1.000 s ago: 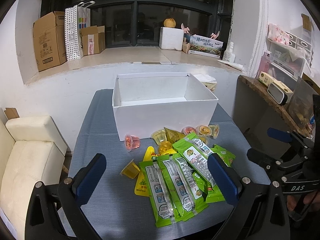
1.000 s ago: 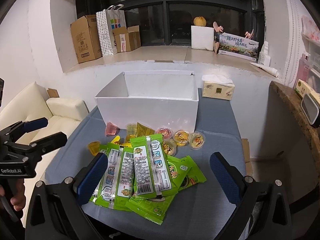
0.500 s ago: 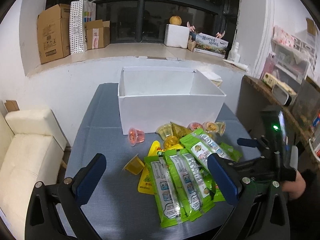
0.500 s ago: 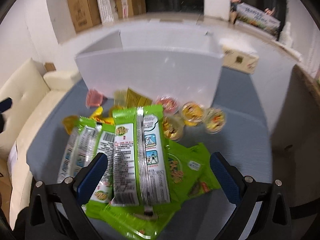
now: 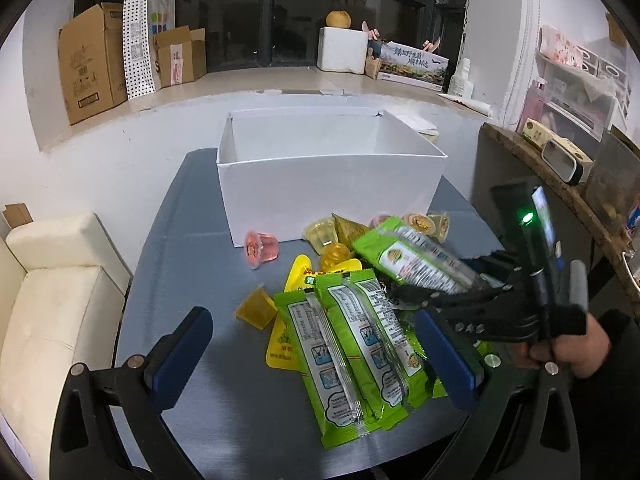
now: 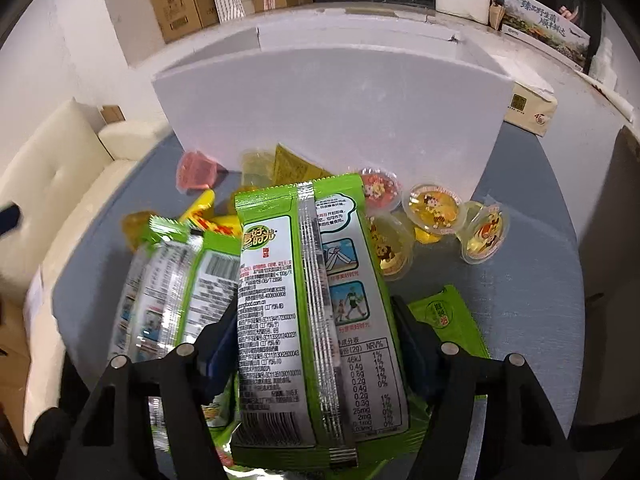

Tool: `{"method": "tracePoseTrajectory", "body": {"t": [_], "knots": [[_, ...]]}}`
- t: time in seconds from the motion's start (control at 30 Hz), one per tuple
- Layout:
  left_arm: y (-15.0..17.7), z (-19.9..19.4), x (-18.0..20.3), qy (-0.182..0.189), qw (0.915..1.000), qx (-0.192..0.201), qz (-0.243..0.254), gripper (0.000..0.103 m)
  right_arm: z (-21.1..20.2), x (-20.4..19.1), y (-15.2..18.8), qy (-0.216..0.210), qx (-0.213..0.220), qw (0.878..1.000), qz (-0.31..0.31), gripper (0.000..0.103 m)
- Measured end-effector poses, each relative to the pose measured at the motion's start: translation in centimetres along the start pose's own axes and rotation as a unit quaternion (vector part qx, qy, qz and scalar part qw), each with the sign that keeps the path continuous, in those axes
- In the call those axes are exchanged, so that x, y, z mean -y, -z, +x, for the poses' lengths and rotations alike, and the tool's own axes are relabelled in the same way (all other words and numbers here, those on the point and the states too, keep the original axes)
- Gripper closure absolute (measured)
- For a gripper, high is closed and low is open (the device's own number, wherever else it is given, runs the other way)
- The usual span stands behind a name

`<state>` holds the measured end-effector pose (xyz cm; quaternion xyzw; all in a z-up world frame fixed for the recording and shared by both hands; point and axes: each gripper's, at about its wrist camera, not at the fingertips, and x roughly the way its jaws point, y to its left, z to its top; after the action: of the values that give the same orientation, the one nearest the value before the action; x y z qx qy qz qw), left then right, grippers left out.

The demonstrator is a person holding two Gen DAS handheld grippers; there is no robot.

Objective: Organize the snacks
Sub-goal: 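Grasp a green snack packet with the right tool while the left tool grasps another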

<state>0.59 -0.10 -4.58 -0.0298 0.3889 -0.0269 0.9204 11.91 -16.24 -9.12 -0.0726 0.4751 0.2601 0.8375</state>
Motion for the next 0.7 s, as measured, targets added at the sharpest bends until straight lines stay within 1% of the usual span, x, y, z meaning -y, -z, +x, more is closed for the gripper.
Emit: {"method": "tracePoseTrajectory", "body": {"t": [0.1,0.2,0.27,0.3,0.37,0.47,0.6,0.7], "knots": [[0.1,0.8,0.4,0.007,0.9999,-0.012,-0.006,0.0,-2.2,0.9,-0.4,0.001,0.026,1.0,0.012,0.029],[0.4,2.4,1.4,0.009,0.9995,-0.028,-0.013,0.0,-5.9,2.3,-0.2,0.005,0.07,0.997,0.041,0.029],[0.4,3.6,2.2,-0.005,0.9993,-0.035,-0.013,0.0,-7.8,2.6,0.5,0.006,0.088,0.994,0.062,0.029],[0.4,4.3,2.7,-0.017,0.999,-0.039,-0.012,0.0,-9.2,3.0,1.0,0.012,0.104,0.992,0.073,0.029],[0.3,6.0,3.7,-0.034,0.9983,-0.047,-0.008,0.0,-10.7,3.3,1.6,0.021,0.118,0.989,0.083,0.029],[0.4,7.6,4.4,-0.044,0.9971,-0.061,-0.005,0.0,-11.9,3.6,2.7,0.03,0.125,0.987,0.099,0.029],[0.9,9.8,5.0,-0.065,0.9944,-0.083,0.006,0.0,-12.5,3.4,2.7,0.029,0.124,0.987,0.101,0.029],[1.1,10.9,5.3,-0.079,0.9924,-0.093,0.012,0.0,-12.0,2.8,2.5,0.023,0.122,0.988,0.095,0.029]]}}
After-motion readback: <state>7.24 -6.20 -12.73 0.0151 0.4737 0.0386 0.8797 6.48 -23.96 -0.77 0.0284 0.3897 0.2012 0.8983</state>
